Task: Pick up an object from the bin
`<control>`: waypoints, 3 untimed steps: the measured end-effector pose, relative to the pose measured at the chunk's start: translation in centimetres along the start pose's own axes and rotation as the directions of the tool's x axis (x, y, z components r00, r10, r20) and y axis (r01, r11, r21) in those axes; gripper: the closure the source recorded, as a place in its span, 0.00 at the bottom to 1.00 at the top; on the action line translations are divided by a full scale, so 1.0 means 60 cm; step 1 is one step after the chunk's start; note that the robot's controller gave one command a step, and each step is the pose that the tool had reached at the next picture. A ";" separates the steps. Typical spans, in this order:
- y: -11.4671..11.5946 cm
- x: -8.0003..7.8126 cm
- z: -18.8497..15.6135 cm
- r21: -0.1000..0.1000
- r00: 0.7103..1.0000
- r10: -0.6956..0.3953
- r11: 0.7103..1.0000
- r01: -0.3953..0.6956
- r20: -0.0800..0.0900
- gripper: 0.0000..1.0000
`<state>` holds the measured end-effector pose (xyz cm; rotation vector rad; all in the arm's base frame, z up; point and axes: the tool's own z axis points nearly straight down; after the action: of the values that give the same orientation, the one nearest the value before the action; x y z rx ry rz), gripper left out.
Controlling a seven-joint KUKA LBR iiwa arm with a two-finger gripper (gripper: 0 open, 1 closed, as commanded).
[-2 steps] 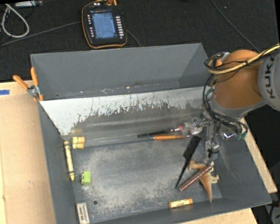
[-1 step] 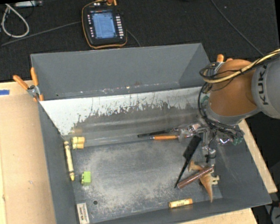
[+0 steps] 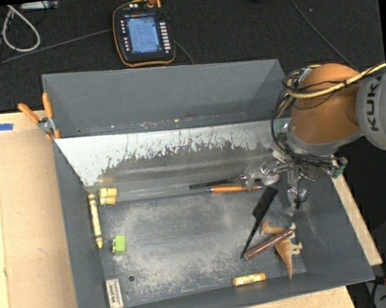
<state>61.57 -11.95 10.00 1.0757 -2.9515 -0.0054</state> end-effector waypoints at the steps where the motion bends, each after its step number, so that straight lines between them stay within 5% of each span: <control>1: -0.015 0.002 0.051 -0.003 0.997 0.076 0.997 -0.076 -0.001 0.00; 2: -0.006 -0.006 0.049 0.001 0.955 -0.297 0.955 0.297 0.004 1.00; 3: -0.006 -0.006 0.048 0.001 0.955 -0.297 0.955 0.297 0.005 1.00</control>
Offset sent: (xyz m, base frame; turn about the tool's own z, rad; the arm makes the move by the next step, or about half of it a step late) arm 0.0039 -0.0016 -0.0300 -0.3062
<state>62.08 -11.99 7.09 1.5087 -2.7614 -0.0075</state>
